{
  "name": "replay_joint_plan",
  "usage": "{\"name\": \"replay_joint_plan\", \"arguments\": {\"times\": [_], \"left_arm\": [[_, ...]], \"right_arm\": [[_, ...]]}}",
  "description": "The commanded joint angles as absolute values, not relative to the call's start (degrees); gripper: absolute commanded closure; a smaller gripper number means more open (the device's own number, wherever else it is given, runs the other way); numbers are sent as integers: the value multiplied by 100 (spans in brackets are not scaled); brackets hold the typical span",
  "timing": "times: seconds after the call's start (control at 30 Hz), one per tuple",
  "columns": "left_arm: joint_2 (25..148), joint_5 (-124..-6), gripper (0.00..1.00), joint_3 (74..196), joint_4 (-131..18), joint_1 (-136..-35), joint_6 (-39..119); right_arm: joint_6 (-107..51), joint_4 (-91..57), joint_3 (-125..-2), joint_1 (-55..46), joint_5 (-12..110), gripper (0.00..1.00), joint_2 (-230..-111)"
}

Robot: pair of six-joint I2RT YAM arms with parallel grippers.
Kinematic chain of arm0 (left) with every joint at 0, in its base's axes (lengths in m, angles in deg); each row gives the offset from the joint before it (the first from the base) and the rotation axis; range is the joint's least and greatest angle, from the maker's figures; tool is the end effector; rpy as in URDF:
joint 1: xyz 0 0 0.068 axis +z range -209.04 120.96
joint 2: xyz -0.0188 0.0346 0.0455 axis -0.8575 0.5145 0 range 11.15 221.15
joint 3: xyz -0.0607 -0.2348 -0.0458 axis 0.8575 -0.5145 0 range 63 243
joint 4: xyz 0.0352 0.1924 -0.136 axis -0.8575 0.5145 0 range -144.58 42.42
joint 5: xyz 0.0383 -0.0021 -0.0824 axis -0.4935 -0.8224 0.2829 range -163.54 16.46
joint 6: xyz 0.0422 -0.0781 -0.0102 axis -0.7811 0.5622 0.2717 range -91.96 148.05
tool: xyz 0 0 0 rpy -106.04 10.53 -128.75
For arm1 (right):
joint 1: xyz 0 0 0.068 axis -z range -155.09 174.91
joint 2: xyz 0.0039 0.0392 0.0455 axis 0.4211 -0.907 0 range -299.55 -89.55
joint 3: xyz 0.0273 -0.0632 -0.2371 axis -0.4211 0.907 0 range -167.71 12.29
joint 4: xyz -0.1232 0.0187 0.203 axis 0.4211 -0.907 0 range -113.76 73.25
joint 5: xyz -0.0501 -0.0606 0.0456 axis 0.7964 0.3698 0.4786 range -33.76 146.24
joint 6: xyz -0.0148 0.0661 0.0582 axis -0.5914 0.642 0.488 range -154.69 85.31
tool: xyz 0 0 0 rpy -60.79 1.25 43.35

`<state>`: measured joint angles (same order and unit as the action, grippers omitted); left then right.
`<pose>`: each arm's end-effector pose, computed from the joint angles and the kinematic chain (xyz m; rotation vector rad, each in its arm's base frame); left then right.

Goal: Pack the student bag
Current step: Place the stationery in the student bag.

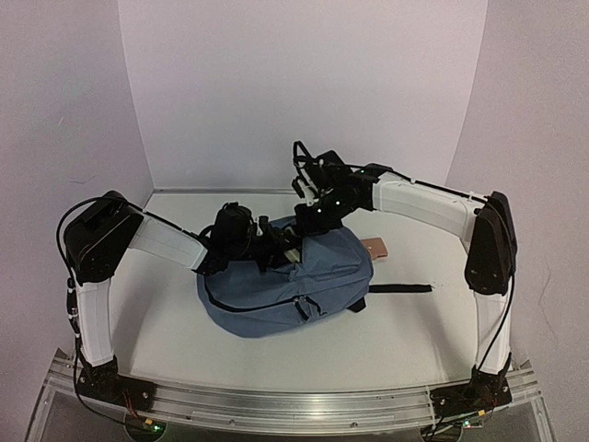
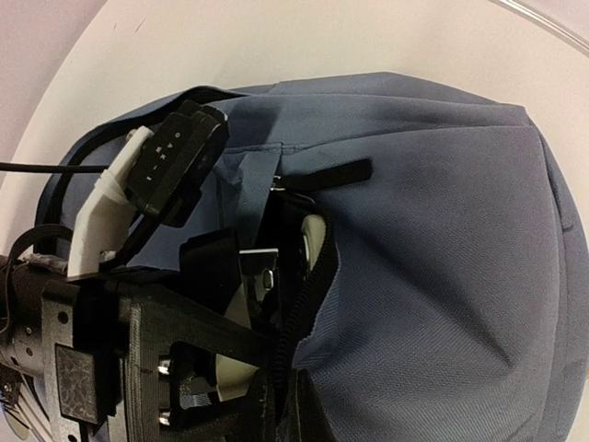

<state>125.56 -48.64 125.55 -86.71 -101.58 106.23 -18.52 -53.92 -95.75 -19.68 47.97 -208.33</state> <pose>0.3006 -0.3213 0.1439 -0.3680 2.3264 -1.6776 0.3223 0.3339 0.2259 -0.6817 2.4085 0.6430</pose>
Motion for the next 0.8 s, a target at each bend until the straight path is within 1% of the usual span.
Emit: {"name": "replay_joint_plan", "arguments": {"times": [0.0, 0.17, 0.27, 0.43, 0.57, 0.6, 0.67, 0.73, 0.77], "left_arm": [[12421, -4213, 100, 12657, -8395, -10537, 10453], [12765, -4009, 100, 12824, -8480, -10552, 10547], [13010, -3770, 100, 13098, -8467, -10554, 10534], [13197, -3555, 100, 13626, -8071, -10605, 10256], [13201, -3743, 100, 13759, -8207, -10572, 10138], [13265, -3667, 100, 13980, -8078, -10556, 10004], [13288, -3617, 100, 14423, -7123, -10600, 9429], [12973, -3828, 100, 14292, -6791, -10661, 9134], [12798, -3934, 100, 13997, -6805, -10658, 9171]], "right_arm": [[-1676, -4469, -9627, -1678, 5246, 100, -20248], [-1684, -4265, -9388, -1718, 4289, 100, -20144], [-1892, -4175, -9202, -1821, 4021, 100, -19977], [-1991, -4090, -8996, -1877, 3920, 100, -19798], [-2021, -4093, -8819, -1878, 3742, 100, -19672], [-2051, -4093, -8756, -1878, 3700, 100, -19623], [-2089, -4093, -8720, -1872, 3904, 100, -19582], [-2131, -4095, -8767, -1816, 4166, 100, -19584], [-2122, -4104, -8791, -1776, 4368, 100, -19591]]}}
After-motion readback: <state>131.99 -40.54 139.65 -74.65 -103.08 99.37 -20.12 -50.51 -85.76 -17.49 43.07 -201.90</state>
